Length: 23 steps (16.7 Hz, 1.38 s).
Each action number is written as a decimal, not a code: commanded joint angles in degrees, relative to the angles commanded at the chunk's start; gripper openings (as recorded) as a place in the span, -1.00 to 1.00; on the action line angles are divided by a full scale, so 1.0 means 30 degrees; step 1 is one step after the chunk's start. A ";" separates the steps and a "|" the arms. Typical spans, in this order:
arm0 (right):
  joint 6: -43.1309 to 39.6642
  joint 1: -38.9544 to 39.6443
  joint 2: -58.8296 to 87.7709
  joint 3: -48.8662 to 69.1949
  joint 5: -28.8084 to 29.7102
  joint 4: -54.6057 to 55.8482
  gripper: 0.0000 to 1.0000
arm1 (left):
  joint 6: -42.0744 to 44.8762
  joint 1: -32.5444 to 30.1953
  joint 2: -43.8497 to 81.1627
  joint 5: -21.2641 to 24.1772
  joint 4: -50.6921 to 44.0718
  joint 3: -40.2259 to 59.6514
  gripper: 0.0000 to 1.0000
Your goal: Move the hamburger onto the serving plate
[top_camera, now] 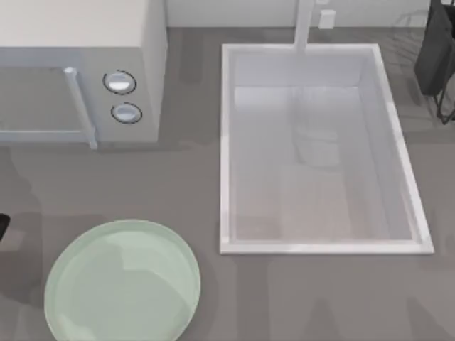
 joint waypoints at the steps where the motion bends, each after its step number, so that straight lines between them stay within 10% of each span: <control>1: 0.0000 0.0000 0.0000 0.0000 0.0000 0.0000 1.00 | 0.0027 0.0013 0.0441 0.0001 0.0956 -0.0424 1.00; 9: 0.0000 0.0000 0.0000 0.0000 0.0000 0.0000 1.00 | 0.0100 0.0071 0.1728 0.0006 0.3267 -0.1620 1.00; 23: 0.0000 0.0000 0.0000 0.0000 0.0000 0.0000 1.00 | 0.0100 0.0071 0.1728 0.0006 0.3267 -0.1620 -1.00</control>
